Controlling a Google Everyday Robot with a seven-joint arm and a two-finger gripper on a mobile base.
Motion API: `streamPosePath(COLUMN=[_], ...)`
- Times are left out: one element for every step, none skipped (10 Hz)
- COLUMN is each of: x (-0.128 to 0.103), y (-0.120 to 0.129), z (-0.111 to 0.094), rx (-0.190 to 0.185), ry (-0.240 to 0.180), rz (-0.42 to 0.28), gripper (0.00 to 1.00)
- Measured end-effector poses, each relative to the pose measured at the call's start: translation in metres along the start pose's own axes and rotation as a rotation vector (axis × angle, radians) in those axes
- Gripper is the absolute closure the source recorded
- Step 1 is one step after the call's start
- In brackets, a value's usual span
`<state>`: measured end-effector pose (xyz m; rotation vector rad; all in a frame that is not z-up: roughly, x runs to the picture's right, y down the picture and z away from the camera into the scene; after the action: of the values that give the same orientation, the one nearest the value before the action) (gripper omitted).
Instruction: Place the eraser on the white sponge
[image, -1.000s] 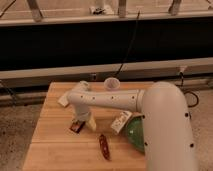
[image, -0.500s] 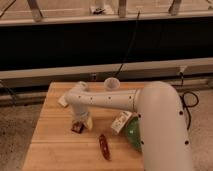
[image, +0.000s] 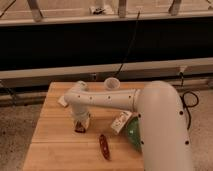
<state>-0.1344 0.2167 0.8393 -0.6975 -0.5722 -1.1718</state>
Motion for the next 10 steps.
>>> streamPosePath(x=[0.002,0.003,0.003,0.003,0.003,0.003,0.005,0.009,0.012,0.011], y=[-0.002,-0.008,-0.011,-0.011,-0.010,-0.013,-0.018,-0.024,-0.026,-0.026], z=[-0.005,-0.012,-0.016,-0.017,-0.017,-0.020,-0.026,-0.031,-0.035,-0.037], rx=[-0.002,0.001,0.002,0.001,0.000,0.002,0.004,0.002,0.001,-0.001], ry=[0.010,0.012,0.014,0.015,0.018,0.022,0.026,0.030,0.033,0.036], rz=[-0.004,-0.010,-0.015,-0.016,-0.017,-0.019,-0.021,-0.028,-0.031,-0.034], gripper=[1.00,1.00,1.00,1.00,1.00,1.00,1.00,1.00,1.00,1.00])
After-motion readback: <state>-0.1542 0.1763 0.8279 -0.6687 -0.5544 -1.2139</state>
